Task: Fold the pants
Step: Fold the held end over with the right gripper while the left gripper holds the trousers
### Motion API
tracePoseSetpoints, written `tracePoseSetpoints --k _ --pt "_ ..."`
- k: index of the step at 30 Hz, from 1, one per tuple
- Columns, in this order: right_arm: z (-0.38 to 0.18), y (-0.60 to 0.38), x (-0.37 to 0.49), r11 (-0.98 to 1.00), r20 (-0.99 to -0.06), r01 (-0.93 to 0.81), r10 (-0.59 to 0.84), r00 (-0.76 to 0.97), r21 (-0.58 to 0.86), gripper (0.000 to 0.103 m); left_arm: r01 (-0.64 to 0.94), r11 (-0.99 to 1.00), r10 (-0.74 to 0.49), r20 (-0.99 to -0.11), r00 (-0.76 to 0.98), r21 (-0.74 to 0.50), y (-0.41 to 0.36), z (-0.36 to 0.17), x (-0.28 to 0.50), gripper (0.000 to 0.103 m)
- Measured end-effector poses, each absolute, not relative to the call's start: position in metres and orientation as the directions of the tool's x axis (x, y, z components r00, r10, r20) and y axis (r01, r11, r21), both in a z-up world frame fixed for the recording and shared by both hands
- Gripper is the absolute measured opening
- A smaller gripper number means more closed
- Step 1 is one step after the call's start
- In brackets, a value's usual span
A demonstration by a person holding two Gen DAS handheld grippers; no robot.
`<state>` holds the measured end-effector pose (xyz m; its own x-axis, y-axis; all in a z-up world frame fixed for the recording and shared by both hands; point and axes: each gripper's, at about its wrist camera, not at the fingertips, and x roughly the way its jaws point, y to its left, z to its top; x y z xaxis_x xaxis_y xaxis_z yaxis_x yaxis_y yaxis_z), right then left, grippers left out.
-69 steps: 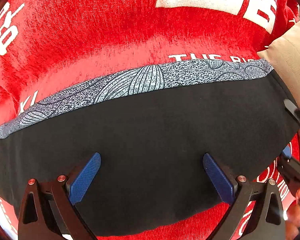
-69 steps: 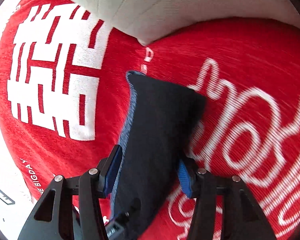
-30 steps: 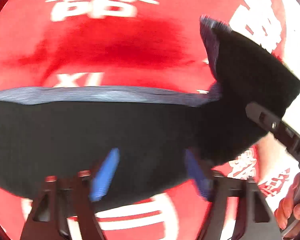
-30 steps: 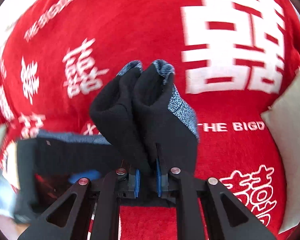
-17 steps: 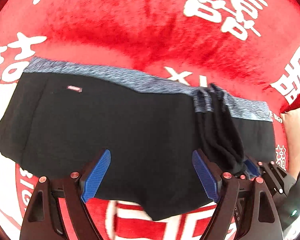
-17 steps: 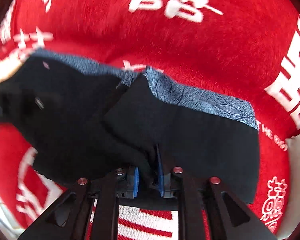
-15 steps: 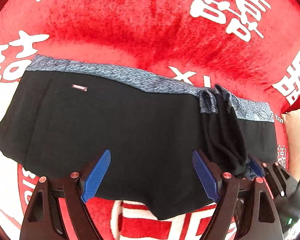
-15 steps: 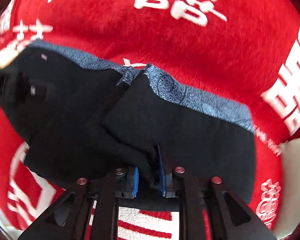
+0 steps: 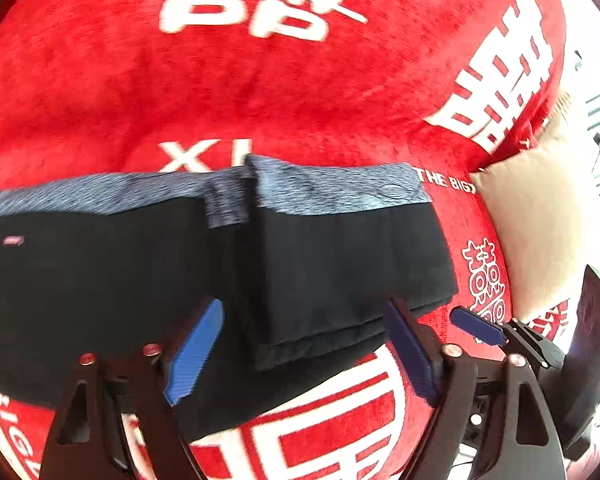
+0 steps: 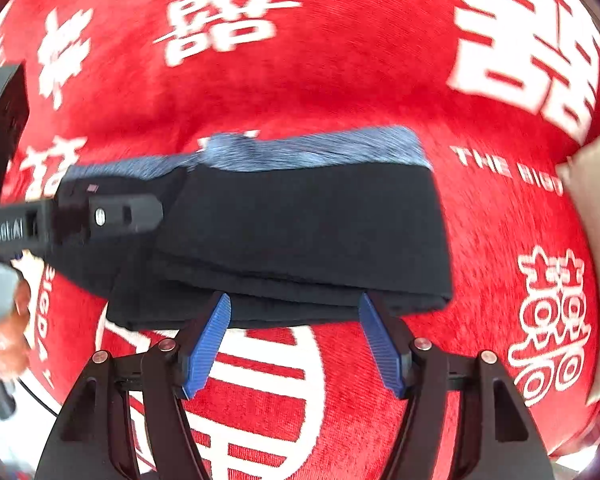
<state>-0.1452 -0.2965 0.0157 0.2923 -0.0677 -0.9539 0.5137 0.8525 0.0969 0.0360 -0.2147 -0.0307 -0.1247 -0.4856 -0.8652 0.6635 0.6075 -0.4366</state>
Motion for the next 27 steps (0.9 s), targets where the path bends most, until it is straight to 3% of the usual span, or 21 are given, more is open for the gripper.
tracePoseSetpoints --k 1,2,6,15,16,17,19,21,27 --pt "0.013 -0.303 -0.147 0.840 -0.955 0.531 -0.053 0.291 0.115 0.071 0.672 0.596 -0.478 -0.867 -0.142 -0.439 -0.221 -0.033 0.034 0.059" --pt "0.010 -0.310 -0.149 0.825 -0.956 0.549 -0.033 0.291 0.138 0.071 0.675 0.594 -0.466 -0.871 -0.156 -0.438 -0.224 -0.035 0.032 0.057" --pt "0.003 -0.325 -0.154 0.779 -0.953 0.595 0.009 0.304 0.198 0.062 0.667 0.621 -0.415 -0.894 -0.165 -0.412 -0.233 -0.052 0.034 0.057" --pt "0.000 -0.338 -0.163 0.744 -0.947 0.623 0.042 0.319 0.243 0.059 0.604 0.681 -0.385 -0.904 -0.187 -0.415 -0.226 -0.064 0.041 0.057" --pt "0.000 -0.339 -0.164 0.744 -0.947 0.623 0.041 0.319 0.242 0.059 0.605 0.674 -0.398 -0.898 -0.187 -0.424 -0.227 -0.062 0.040 0.048" --pt "0.000 -0.340 -0.165 0.744 -0.947 0.623 0.041 0.319 0.242 0.058 0.609 0.667 -0.403 -0.895 -0.190 -0.429 -0.228 -0.061 0.039 0.030" --pt "-0.001 -0.342 -0.166 0.740 -0.947 0.624 0.051 0.318 0.250 0.050 0.619 0.647 -0.404 -0.889 -0.216 -0.445 -0.233 -0.060 0.035 0.011" --pt "-0.005 -0.345 -0.167 0.727 -0.946 0.632 0.078 0.315 0.270 0.034 0.622 0.620 -0.435 -0.870 -0.234 -0.478 -0.233 -0.055 0.029 0.010" --pt "0.004 -0.346 -0.172 0.714 -0.943 0.638 0.099 0.319 0.291 0.030 0.652 0.636 -0.395 -0.900 -0.184 -0.413 -0.206 -0.049 0.027 0.009"
